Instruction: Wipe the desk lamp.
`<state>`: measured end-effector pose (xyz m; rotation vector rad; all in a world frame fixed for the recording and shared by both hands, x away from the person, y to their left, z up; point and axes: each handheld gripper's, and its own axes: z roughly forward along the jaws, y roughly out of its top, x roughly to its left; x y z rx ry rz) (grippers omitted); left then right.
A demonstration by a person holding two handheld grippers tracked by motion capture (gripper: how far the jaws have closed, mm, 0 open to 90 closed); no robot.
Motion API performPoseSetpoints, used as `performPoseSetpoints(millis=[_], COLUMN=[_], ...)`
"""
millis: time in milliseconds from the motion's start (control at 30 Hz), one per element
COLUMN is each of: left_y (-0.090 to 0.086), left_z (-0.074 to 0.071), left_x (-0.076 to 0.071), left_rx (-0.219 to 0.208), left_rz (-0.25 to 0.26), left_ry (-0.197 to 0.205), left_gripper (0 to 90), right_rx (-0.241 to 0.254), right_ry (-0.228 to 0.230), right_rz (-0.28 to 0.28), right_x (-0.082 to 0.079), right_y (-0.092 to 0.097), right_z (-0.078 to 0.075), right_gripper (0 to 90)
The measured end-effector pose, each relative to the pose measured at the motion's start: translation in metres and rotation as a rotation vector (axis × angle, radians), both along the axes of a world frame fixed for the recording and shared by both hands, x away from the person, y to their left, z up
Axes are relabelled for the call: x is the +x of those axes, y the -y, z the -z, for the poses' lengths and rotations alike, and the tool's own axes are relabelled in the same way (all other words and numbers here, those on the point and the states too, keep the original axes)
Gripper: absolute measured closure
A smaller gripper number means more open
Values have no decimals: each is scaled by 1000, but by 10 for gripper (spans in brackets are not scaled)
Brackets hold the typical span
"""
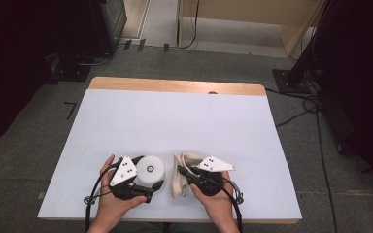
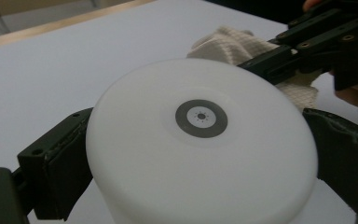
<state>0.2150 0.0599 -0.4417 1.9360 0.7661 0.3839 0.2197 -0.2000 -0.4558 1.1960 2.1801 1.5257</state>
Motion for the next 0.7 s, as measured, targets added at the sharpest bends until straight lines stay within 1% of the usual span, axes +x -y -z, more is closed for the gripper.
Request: performPoseSetpoints(millis=[100, 200, 300, 333, 367, 500, 567, 600, 633, 667, 700], left_y=[7, 14, 18, 18, 16, 12, 12, 12, 11, 9, 6], left_z=[2, 4, 7, 7, 6, 5, 5, 4, 3, 2, 1], left_x=[-6, -11, -13, -14, -14, -12, -11, -10, -8, -6, -2], left_rx=[25, 40, 56, 53, 57, 47, 55, 65, 71, 68, 52], left_rz=[-84, -158, -189, -196, -199, -181, -163, -148, -122, -94, -66], left_ry=[-12, -23, -11, -7, -1, -6, -1, 2, 0, -6, -13], left_gripper=[16, 16, 13, 25, 61, 80, 82, 83, 84, 85, 85], right_rx=[-2, -4, -11, -15, -18, -25, -24, -23, -23, -23, -20], right_ry=[-4, -10, -6, -5, -4, -4, -2, -2, -1, -1, -1], right_rz=[11, 20, 21, 20, 19, 16, 16, 16, 17, 17, 17], right_x=[2, 3, 3, 3, 3, 3, 3, 3, 3, 3, 3], right_y=[3, 5, 5, 4, 4, 3, 4, 4, 4, 5, 5], right_z=[2, 3, 4, 4, 5, 5, 6, 5, 5, 5, 5], right_gripper=[815, 815, 815, 815, 815, 815, 815, 815, 815, 815, 814])
